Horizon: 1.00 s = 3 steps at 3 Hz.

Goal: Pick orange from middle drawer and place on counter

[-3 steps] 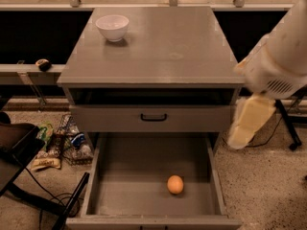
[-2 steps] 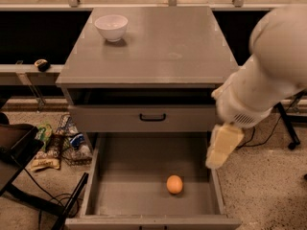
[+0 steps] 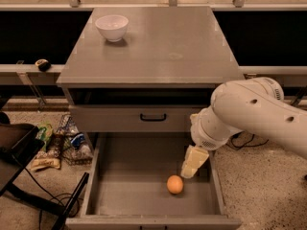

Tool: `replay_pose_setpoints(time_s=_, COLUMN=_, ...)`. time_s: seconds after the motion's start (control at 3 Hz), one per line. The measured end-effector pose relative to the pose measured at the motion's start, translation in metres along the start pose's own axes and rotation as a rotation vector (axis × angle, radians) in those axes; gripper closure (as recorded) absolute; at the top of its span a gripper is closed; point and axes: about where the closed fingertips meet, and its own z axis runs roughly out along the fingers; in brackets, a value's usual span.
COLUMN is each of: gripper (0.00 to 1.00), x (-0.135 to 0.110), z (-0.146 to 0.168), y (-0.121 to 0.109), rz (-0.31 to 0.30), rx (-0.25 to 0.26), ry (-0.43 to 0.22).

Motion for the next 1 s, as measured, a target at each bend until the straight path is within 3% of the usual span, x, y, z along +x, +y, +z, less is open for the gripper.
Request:
replay_pose_setpoints(time_s=0.67, gripper=0.0, x=0.005, z=0.008, y=-0.001, rz=0.011, rx=0.006, ry=0.03)
replay_pose_setpoints(time_s=1.0, gripper=0.0, x=0.031, z=0.054, y=0.006, rz=0.063, rx=-0.002, ry=0.071)
